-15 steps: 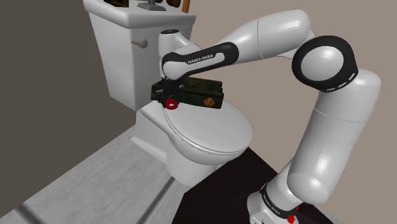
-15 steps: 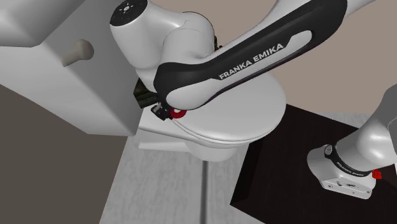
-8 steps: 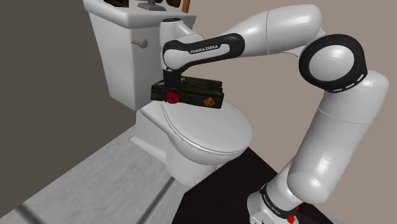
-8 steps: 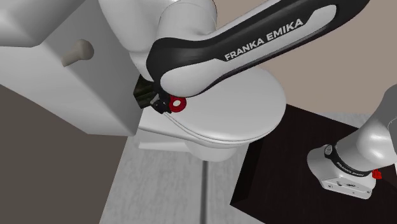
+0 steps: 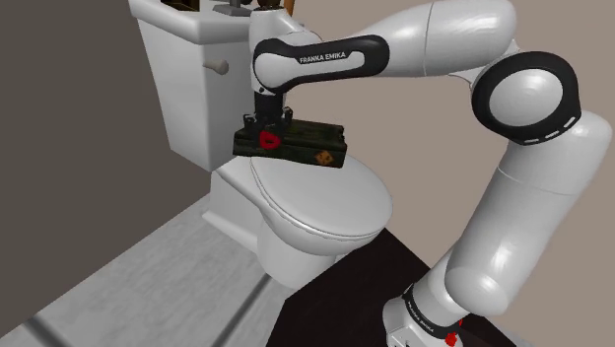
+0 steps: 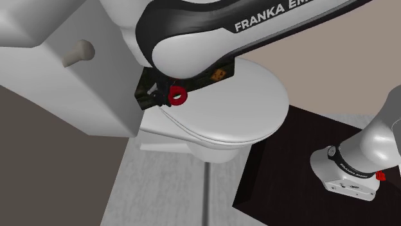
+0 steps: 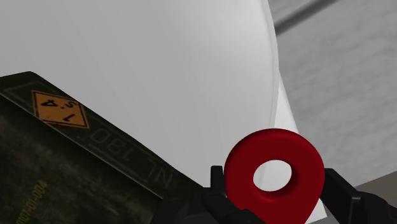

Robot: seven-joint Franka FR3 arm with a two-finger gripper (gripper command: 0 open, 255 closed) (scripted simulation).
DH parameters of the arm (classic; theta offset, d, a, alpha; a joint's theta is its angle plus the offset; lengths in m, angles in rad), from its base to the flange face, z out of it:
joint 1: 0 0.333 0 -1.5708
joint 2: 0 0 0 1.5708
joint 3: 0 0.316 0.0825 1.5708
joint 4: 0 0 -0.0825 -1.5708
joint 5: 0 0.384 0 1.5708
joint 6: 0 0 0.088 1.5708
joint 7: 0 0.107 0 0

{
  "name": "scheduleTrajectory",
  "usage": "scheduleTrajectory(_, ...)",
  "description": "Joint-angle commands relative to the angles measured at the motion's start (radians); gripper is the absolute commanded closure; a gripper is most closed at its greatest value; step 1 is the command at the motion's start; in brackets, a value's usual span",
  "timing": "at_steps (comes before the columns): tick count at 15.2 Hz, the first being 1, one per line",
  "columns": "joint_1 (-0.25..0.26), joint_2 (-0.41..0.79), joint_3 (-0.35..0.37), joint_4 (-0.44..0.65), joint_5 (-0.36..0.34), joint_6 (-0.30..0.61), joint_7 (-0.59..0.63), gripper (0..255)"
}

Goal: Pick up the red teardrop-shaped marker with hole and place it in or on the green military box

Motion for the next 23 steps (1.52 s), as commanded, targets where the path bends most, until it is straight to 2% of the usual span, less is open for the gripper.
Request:
scheduleTrajectory(1,0.0,-0.005,0.001,0.02,0.003,-0.025,-0.005,255)
scheduleTrajectory(7,0.001,-0.018,0.002,0.071,0.01,-0.088,-0.016,255)
scheduleTrajectory(11,-0.043,0.035,-0.03,0.148,0.001,-0.1,-0.095,255)
scheduleTrajectory(18,-0.115,0.166,-0.078,0.345,-0.011,-0.145,-0.23,255)
scheduleTrajectory(21,-0.143,0.242,-0.096,0.462,-0.015,-0.178,-0.286,255)
scheduleTrajectory(22,-0.156,0.288,-0.105,0.536,-0.016,-0.2,-0.316,255)
scheduleTrajectory(23,-0.157,0.287,-0.105,0.521,-0.017,-0.187,-0.314,255)
